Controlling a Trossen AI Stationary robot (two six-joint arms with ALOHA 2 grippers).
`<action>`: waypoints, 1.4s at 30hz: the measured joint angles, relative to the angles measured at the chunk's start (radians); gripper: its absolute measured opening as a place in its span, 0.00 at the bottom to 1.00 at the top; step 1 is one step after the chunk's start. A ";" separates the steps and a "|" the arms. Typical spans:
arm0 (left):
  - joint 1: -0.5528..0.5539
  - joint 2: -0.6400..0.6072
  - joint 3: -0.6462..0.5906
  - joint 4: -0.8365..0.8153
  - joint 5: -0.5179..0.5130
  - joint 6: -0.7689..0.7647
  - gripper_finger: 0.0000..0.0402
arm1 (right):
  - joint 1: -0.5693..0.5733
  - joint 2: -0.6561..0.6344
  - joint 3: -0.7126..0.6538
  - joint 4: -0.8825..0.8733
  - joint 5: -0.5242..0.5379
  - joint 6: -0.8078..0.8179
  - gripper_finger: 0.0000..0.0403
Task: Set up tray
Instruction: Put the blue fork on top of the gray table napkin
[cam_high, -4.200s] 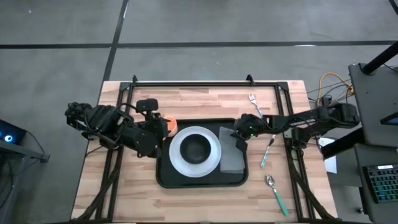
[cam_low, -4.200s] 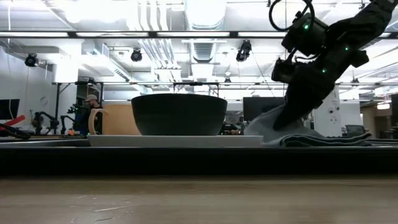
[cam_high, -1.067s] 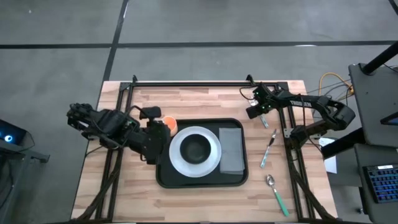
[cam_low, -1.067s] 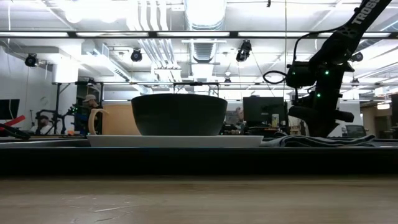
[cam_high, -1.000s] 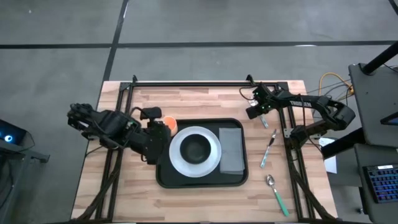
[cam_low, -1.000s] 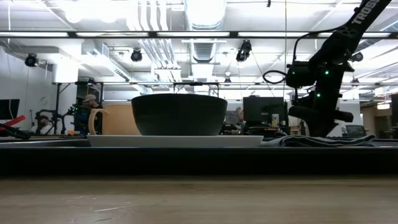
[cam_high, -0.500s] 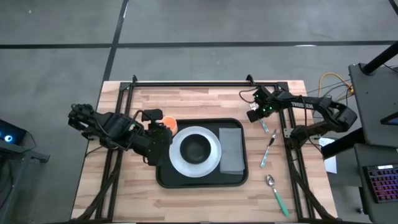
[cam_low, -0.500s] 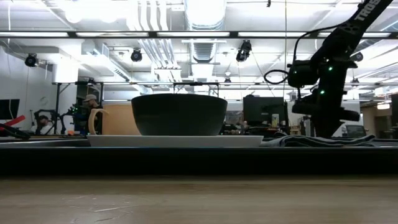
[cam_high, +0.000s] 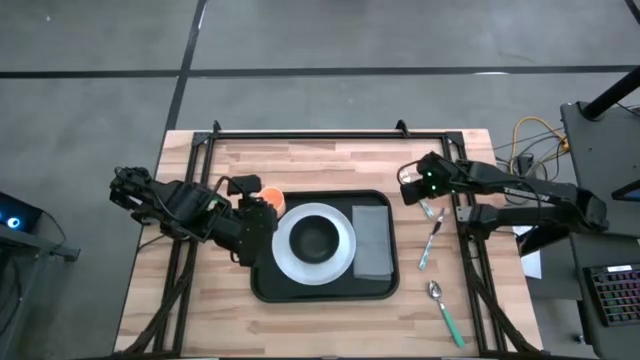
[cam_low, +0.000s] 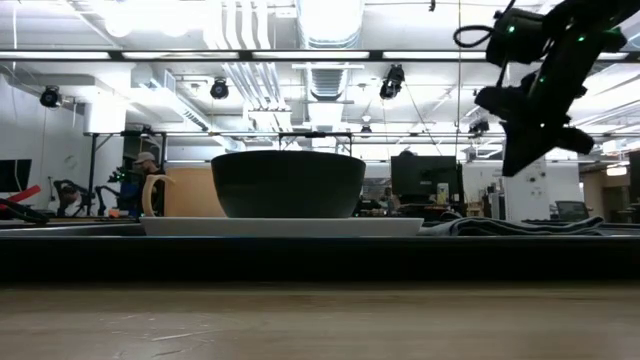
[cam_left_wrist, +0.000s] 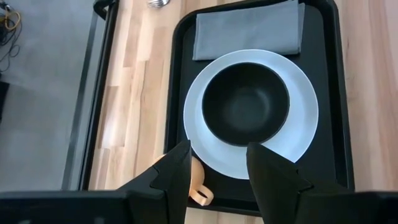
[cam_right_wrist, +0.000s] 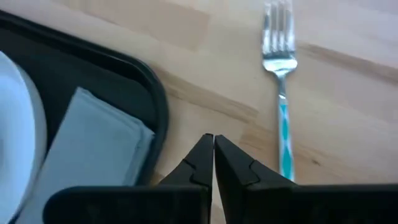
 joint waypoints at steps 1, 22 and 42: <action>-0.004 0.000 0.000 0.000 0.000 -0.009 0.34 | 0.003 -0.009 0.000 -0.017 0.006 0.010 0.02; -0.016 0.000 0.000 -0.004 0.004 0.006 0.34 | -0.182 0.320 0.015 0.127 0.071 -0.250 0.38; -0.016 0.000 0.000 -0.009 0.004 0.014 0.34 | -0.257 0.522 -0.001 0.146 -0.020 -0.284 0.21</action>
